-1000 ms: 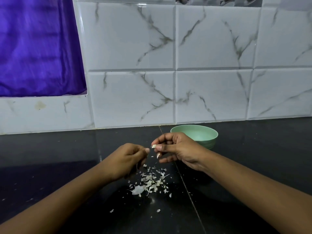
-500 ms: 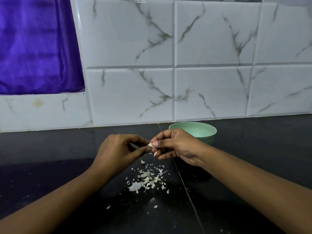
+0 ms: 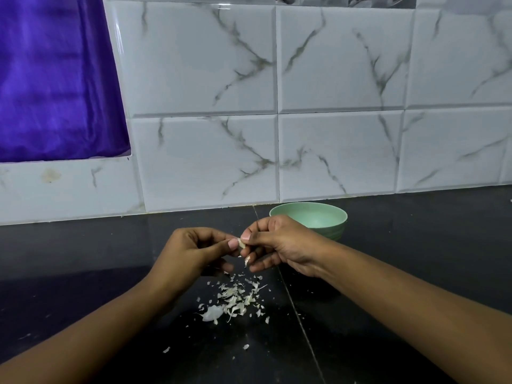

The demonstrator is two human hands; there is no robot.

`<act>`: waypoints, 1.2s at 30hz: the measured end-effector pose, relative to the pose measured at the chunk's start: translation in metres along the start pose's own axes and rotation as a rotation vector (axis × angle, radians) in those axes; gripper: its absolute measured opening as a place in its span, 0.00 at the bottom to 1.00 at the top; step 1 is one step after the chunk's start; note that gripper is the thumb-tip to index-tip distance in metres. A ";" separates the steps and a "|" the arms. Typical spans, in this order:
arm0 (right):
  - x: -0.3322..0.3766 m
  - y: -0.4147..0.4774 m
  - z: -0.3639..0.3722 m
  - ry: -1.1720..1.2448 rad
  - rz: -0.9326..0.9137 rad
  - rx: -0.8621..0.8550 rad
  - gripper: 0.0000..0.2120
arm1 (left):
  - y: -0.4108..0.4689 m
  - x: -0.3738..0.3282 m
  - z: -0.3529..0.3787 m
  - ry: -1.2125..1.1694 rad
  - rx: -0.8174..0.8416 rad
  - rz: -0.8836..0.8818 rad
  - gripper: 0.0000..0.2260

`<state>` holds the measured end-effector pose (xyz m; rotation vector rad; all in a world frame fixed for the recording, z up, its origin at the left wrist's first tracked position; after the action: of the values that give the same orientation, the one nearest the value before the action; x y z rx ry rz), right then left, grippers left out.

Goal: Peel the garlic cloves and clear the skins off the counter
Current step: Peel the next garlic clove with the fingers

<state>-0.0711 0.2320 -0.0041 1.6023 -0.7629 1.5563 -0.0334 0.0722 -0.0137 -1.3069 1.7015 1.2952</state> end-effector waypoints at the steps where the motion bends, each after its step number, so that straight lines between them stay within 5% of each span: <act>1: 0.000 0.000 0.000 -0.007 -0.003 0.001 0.05 | 0.000 0.000 0.001 -0.029 0.001 -0.023 0.03; 15: 0.006 -0.003 -0.007 -0.233 0.006 -0.037 0.07 | 0.000 -0.001 -0.001 -0.143 -0.011 -0.116 0.07; 25: 0.022 -0.008 -0.008 -0.364 -0.262 -0.164 0.09 | 0.000 -0.004 -0.004 -0.151 -0.018 -0.119 0.05; 36: 0.013 -0.005 -0.007 -0.173 -0.106 0.010 0.08 | 0.001 -0.001 -0.006 -0.083 -0.007 -0.120 0.05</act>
<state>-0.0700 0.2416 0.0082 1.7728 -0.7498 1.3610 -0.0331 0.0670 -0.0105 -1.3194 1.5394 1.2693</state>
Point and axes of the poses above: each hand's wrist, its own y-axis towards the middle knuckle, its own z-axis out of the palm, x = y × z, the point moved 2 cm from there along y, towards the middle knuckle, and after that the axes turned 9 degrees about y, right-handed, at the moved point
